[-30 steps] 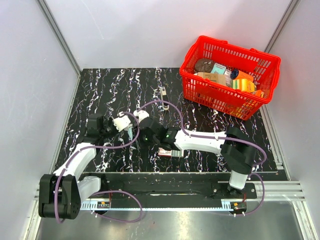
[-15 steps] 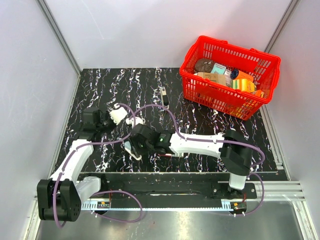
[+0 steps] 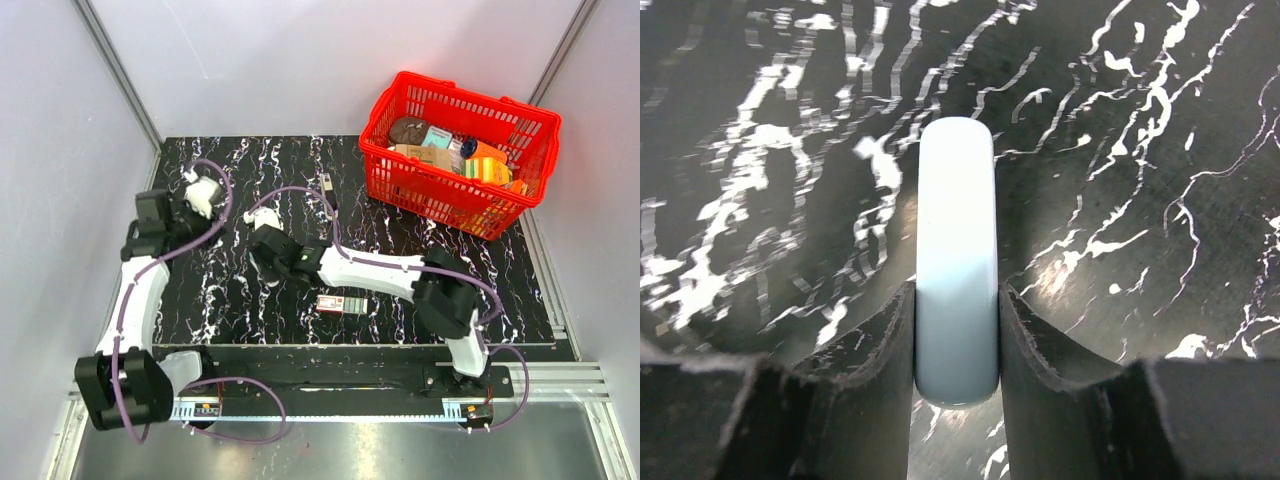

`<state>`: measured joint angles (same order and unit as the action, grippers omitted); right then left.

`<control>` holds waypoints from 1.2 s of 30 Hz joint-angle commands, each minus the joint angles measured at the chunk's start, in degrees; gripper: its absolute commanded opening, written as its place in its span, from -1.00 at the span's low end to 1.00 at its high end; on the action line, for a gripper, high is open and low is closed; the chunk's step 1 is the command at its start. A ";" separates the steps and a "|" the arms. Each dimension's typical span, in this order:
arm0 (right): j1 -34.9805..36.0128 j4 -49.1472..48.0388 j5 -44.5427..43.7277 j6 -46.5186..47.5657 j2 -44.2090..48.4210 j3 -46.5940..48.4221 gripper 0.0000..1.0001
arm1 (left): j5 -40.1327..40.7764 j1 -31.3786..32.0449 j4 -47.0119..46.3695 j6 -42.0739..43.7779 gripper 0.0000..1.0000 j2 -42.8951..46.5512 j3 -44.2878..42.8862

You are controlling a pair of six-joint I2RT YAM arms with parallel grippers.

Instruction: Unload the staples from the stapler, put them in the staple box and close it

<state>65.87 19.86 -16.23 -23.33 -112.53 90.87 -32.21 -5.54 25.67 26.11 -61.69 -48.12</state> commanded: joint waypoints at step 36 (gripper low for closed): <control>-7.94 15.38 -5.91 1.53 -32.24 48.79 0.86 | -12.88 -15.29 6.94 -20.40 0.98 -3.08 -13.40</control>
<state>59.44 32.03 -21.28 -22.96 -153.49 140.16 -41.98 -20.45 33.50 6.52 -66.52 -58.57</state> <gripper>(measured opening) 0.903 0.988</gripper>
